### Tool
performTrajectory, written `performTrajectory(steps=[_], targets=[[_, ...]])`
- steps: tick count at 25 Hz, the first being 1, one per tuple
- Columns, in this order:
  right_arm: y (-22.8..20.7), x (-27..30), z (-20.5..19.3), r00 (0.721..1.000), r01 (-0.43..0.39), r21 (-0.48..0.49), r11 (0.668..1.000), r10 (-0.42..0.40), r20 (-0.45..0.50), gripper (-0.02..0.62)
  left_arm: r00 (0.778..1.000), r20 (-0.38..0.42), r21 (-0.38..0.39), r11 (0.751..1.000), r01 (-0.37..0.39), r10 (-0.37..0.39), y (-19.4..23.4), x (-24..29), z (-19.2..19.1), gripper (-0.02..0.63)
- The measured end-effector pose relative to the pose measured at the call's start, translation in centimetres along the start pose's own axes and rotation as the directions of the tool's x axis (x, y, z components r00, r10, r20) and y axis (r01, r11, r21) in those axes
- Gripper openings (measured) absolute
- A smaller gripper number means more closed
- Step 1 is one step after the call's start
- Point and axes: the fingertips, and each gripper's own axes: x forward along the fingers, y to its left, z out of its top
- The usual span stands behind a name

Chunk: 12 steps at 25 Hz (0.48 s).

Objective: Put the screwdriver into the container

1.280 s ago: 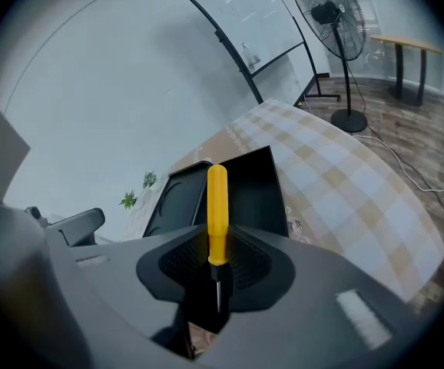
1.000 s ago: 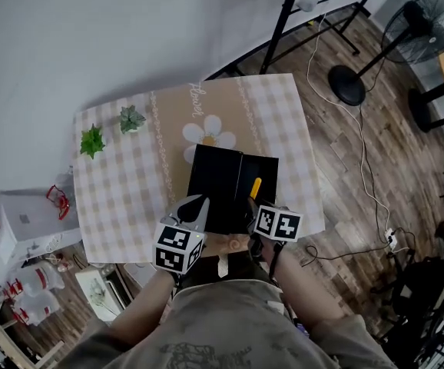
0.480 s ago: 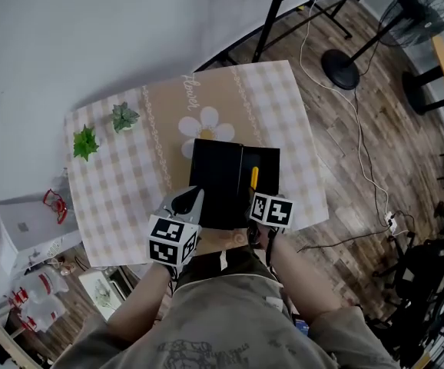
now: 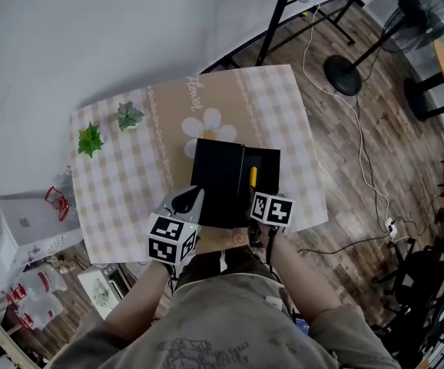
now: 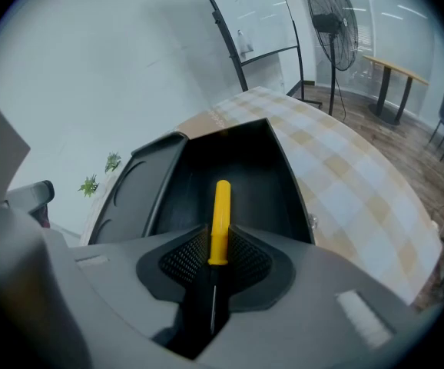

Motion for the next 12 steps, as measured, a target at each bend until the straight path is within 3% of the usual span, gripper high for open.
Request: performTrajectory(steps=[7, 12], targets=[[1.1, -3.6, 3.1, 0.993, -0.044, -0.068, 0.997, 0.051, 0.103, 0.058, 0.999, 0.047, 0.034, 0.999, -0.011, 0.01, -0.9, -1.2, 2.4, 0.0], [3.1, -8.7, 6.7, 0.966, -0.089, -0.176, 0.98, 0.129, 0.225, 0.038, 0.994, 0.113, 0.066, 0.998, -0.021, 0.014, -1.7, -2.9, 5.7, 0.0]])
